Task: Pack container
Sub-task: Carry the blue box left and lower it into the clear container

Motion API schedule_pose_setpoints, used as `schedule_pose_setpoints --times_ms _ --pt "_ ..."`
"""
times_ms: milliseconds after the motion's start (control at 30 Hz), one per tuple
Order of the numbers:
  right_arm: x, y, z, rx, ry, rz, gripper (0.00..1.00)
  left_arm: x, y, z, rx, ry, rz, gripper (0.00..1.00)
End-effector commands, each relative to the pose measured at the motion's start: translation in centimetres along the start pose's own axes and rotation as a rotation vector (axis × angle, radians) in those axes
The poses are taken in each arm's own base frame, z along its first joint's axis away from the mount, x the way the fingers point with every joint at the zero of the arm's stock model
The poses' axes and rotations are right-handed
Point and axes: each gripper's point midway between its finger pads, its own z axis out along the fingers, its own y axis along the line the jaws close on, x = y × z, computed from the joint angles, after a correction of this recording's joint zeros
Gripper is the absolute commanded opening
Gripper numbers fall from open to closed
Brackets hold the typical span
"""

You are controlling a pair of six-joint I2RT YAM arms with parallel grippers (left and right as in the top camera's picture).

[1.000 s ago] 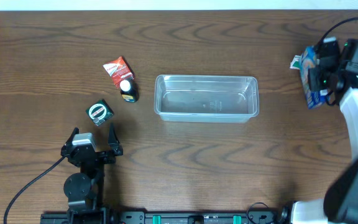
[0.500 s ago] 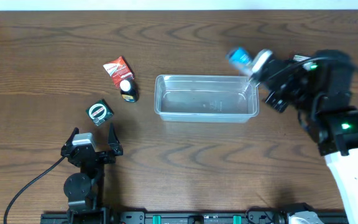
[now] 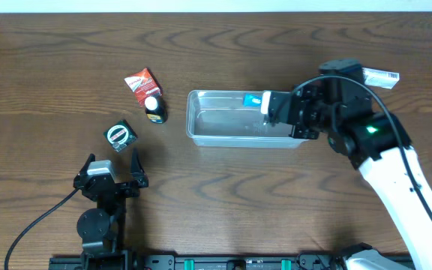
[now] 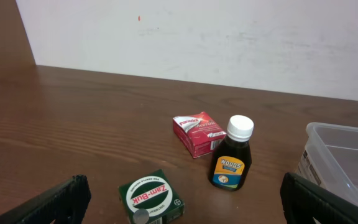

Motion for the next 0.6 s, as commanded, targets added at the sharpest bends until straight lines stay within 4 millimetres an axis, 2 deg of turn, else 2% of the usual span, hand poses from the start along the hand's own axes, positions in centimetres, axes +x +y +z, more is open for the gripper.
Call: schedule_pose_setpoints --times_ms 0,567 --pt "-0.2 0.8 1.6 -0.048 0.007 -0.052 0.01 1.6 0.3 0.1 -0.01 0.048 0.009 0.98" --pt "1.6 2.9 7.6 -0.197 0.026 -0.067 0.01 1.6 0.3 0.1 -0.01 0.048 0.009 0.98"
